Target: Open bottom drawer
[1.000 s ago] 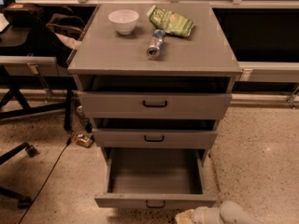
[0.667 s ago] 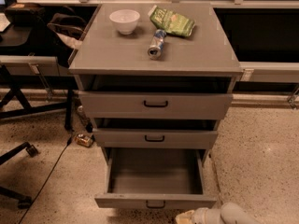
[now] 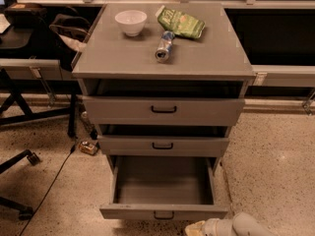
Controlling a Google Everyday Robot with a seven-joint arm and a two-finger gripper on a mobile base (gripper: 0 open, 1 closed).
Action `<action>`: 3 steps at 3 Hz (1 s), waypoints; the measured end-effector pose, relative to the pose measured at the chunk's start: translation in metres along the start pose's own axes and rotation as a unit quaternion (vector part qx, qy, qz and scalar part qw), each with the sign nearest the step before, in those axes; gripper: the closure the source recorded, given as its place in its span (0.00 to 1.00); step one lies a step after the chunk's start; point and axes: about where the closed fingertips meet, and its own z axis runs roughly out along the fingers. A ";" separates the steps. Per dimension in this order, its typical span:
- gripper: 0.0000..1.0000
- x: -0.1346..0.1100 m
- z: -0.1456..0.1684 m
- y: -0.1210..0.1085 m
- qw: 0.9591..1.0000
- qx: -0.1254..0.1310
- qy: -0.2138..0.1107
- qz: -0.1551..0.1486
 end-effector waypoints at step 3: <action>0.00 0.000 0.000 0.000 1.000 0.000 0.000 0.000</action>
Offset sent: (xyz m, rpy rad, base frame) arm 0.0000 0.0000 0.0000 0.0000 0.0000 0.0000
